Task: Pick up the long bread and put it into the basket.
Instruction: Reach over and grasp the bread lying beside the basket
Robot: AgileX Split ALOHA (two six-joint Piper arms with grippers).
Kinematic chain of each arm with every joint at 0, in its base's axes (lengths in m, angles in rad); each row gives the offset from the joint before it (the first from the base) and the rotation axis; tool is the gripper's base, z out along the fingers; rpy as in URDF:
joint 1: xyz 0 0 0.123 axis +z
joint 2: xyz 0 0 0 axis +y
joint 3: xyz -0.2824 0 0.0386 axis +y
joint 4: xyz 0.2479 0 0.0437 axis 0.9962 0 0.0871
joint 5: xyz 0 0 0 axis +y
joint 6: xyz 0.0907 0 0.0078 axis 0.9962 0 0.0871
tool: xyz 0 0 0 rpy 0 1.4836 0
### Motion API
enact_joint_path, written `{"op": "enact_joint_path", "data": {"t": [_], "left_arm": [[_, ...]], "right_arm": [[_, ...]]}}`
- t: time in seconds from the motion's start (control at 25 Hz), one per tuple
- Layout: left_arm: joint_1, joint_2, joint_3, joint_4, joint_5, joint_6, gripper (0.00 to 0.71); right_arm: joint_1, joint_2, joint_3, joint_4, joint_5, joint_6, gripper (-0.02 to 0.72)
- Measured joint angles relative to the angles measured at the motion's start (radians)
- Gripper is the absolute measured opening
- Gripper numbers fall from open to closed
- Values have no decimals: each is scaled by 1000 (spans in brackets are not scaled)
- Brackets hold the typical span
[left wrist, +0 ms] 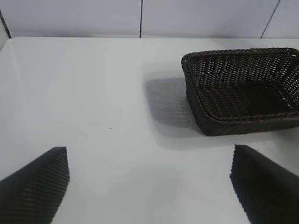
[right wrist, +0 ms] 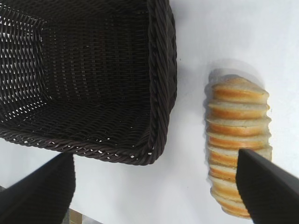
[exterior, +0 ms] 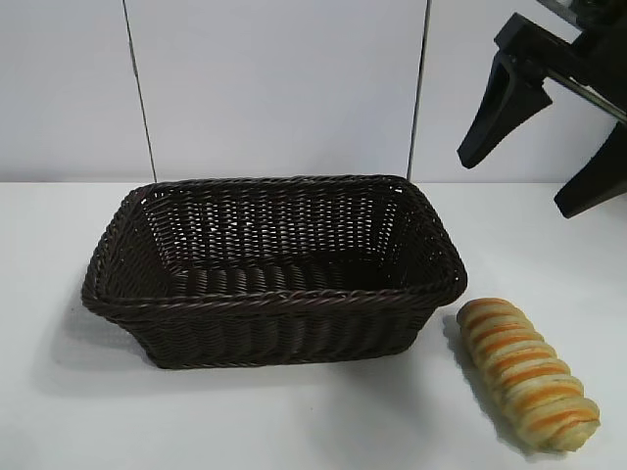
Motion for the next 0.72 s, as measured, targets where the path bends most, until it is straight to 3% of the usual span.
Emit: {"op": "enact_joint_path", "data": {"t": [0.72], "left_arm": [[-3, 0, 19, 17, 15, 0, 678]], "right_arm": [[0, 0, 0, -62, 16, 0, 663]]}}
